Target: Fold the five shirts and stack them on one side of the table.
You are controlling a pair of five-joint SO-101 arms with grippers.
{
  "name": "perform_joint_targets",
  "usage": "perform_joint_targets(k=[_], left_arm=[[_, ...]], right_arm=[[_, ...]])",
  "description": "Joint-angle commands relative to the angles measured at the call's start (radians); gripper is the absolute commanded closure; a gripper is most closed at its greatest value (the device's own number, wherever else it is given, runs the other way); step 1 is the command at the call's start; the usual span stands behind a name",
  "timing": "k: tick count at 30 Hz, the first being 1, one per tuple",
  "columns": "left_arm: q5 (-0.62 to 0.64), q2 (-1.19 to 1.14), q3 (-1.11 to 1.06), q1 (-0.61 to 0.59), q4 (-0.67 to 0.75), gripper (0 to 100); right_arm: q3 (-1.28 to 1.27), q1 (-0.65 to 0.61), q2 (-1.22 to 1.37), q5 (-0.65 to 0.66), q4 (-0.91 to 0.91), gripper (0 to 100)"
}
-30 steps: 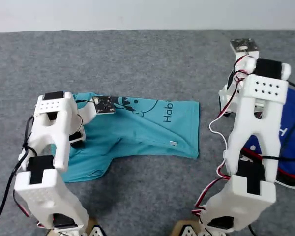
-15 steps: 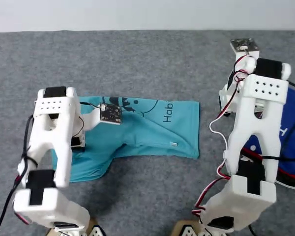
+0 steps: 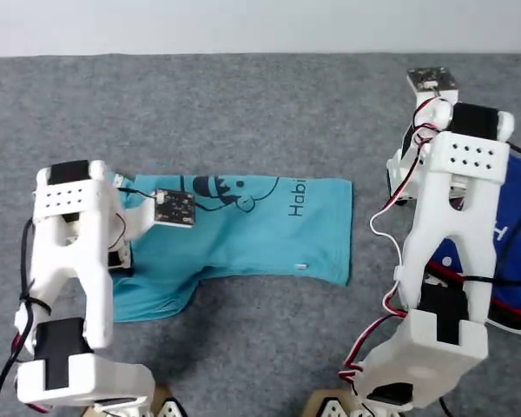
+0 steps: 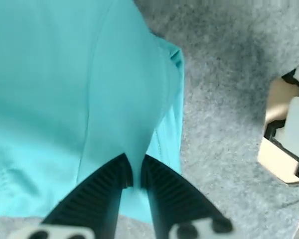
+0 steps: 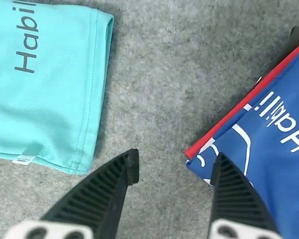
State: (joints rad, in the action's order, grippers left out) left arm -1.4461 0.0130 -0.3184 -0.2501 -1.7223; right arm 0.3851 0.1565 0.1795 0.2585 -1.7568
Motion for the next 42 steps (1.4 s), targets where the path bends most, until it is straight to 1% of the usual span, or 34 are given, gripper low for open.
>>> perform_joint_targets(k=[1, 8, 11, 12, 14, 20, 21, 24, 25, 29, 30, 34, 38, 42], left_arm=[[-0.017, 0.035, -0.015, -0.026, -0.031, 100], [-0.018, 0.035, -0.031, -0.052, -0.028, 98], [-0.005, 0.038, -0.030, -0.058, -0.006, 90], [0.018, 0.043, -0.027, -0.066, 0.011, 88], [0.057, 0.046, -0.027, -0.075, 0.051, 87], [0.075, 0.048, -0.005, -0.080, 0.081, 87], [0.109, 0.046, 0.015, -0.080, 0.109, 87], [0.299, 0.037, 0.070, -0.071, 0.215, 89], [0.336, 0.037, 0.074, -0.064, 0.235, 90], [0.454, 0.048, 0.082, -0.052, 0.247, 99], [0.488, 0.051, 0.087, -0.058, 0.244, 100], [0.608, 0.095, 0.133, -0.163, 0.235, 100], [0.721, 0.164, 0.170, -0.308, 0.239, 100], [0.790, 0.210, 0.174, -0.477, 0.239, 100]], right_arm=[[-0.002, 0.010, -0.059, -0.005, -0.039, 75.7], [-0.002, 0.008, -0.062, -0.006, -0.039, 75.7], [-0.002, 0.008, -0.062, -0.008, -0.039, 75.7], [-0.002, 0.008, -0.062, -0.008, -0.039, 75.7], [-0.002, 0.008, -0.062, -0.008, -0.039, 75.7], [-0.003, -0.015, -0.062, -0.011, -0.041, 75.7], [-0.003, -0.027, -0.062, -0.011, -0.041, 75.7], [-0.003, -0.064, -0.062, -0.012, -0.041, 75.7], [-0.003, -0.079, -0.062, -0.012, -0.041, 75.7], [-0.003, -0.142, -0.062, -0.012, -0.041, 75.7], [-0.003, -0.162, -0.062, -0.012, -0.041, 75.7], [-0.003, -0.255, -0.061, -0.006, -0.041, 75.7], [-0.003, -0.377, -0.051, -0.003, -0.039, 75.7], [-0.002, -0.533, -0.024, 0.012, -0.038, 75.7]])
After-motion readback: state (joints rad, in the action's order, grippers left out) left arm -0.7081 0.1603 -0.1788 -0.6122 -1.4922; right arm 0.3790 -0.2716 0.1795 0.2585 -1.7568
